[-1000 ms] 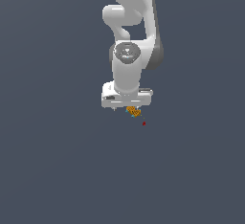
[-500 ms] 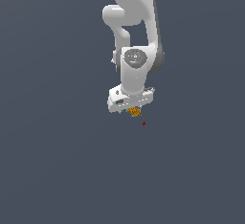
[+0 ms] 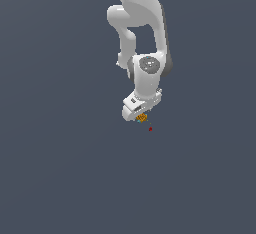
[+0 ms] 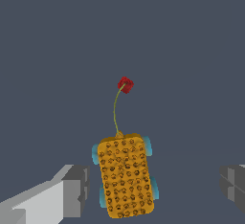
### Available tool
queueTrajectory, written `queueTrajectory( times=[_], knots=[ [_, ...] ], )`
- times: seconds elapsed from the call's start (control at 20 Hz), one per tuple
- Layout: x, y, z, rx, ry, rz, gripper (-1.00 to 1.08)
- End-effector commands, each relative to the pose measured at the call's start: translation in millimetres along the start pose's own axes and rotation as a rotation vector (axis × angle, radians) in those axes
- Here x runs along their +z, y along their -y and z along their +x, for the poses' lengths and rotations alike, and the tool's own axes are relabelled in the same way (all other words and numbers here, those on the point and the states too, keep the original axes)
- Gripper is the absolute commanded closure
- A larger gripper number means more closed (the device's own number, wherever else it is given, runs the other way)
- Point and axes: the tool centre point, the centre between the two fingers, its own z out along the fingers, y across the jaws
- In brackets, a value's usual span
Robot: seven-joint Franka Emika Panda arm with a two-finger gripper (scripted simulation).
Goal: Pick up the object and move it to a goal position.
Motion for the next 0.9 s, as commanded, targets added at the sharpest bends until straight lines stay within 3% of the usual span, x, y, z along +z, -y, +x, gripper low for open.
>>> queueTrajectory(
  times=[0.0,0.35,0.85],
  knots=[
    [6,8,-1,-0.061,-0.007,-0.003,-0.92],
    [15,20,-3,-0.152,-0.017,-0.005,-0.92],
    [26,21,-3,-0.157,-0.017,-0.005,-0.92]
  ],
)
